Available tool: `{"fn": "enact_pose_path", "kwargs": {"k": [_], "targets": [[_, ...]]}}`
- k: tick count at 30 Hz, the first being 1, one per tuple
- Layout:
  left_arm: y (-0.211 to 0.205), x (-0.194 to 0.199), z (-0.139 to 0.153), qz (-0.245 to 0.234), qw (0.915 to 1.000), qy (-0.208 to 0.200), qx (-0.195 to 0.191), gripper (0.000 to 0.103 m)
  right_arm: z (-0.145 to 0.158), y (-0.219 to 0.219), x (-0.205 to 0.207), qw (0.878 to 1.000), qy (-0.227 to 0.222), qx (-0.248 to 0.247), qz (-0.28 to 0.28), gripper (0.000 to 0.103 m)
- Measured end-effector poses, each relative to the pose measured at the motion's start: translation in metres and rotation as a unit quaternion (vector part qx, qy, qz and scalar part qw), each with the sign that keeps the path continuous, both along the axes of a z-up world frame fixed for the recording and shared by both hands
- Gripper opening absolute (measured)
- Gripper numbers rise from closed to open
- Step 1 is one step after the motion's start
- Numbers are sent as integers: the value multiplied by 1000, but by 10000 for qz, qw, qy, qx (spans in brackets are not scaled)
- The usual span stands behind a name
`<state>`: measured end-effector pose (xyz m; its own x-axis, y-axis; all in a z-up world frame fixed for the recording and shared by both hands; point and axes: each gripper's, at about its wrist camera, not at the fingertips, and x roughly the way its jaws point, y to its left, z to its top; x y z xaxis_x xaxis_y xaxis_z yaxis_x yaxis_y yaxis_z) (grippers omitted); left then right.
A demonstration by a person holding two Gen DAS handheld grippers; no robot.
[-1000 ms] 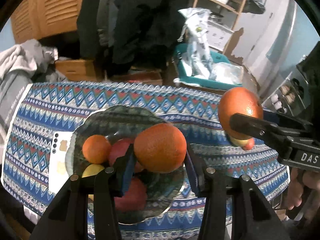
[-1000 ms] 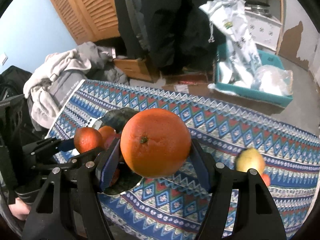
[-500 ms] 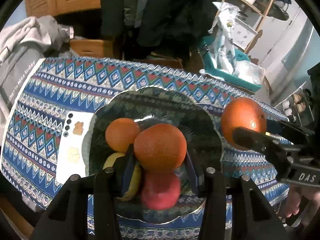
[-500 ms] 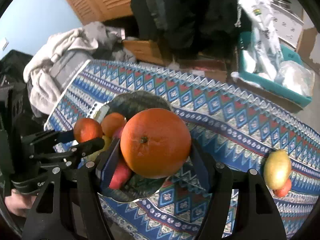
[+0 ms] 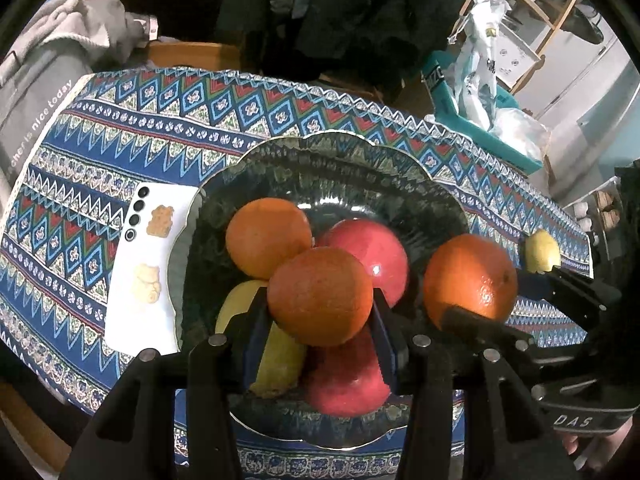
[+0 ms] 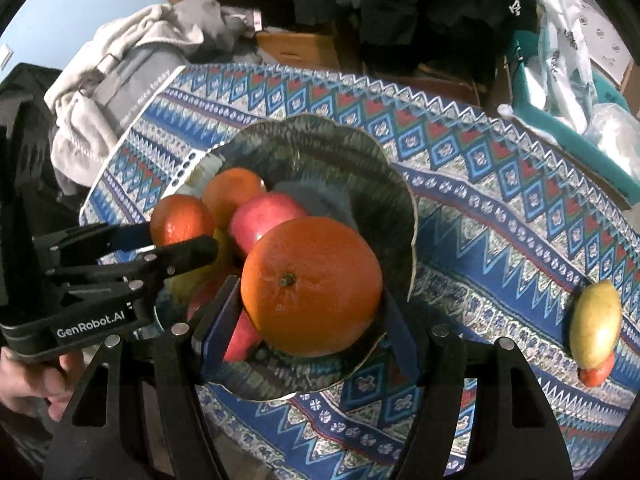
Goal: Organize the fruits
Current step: 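Lower both oranges into the glass bowl and open both tools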
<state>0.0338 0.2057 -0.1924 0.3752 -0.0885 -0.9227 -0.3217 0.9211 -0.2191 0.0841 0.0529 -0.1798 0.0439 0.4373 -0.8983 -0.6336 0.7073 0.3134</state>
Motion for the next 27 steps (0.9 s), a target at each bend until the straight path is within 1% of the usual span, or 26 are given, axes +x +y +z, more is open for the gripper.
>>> {"fn": "enact_pose_path", "kwargs": {"k": [3, 6, 10, 14, 17, 21, 24, 26, 27], "targets": [[1, -1, -4, 23, 10000, 84, -49, 49, -5, 0, -1, 10000, 51, -44, 15, 69], [2, -2, -3, 37, 9999, 60, -74, 51, -10, 0, -1, 9999, 115, -83, 3, 69], [1, -3, 1, 54, 10000, 20, -57, 61, -14, -2, -1, 9997, 177, -143, -14, 70], [1, -5, 6, 86, 10000, -11, -48, 62, -3, -6, 1, 9998, 134, 103, -54, 70], [0, -6, 10, 98, 9999, -51, -3, 67, 7, -7, 2, 9999, 3, 93, -72, 70], [-3, -8, 15, 64, 9999, -108, 51, 67, 21, -13, 4, 9997, -169, 37, -165, 70], [-6, -9, 20, 28, 9998, -164, 85, 68, 32, -17, 3, 9987, -445, -114, -229, 72], [-9, -9, 24, 10, 9997, -207, 100, 72, 39, -20, 2, 9979, -578, -146, -238, 73], [-10, -10, 26, -1, 9997, -237, 110, 73, 43, -23, 1, 9974, -659, -162, -243, 73]]}}
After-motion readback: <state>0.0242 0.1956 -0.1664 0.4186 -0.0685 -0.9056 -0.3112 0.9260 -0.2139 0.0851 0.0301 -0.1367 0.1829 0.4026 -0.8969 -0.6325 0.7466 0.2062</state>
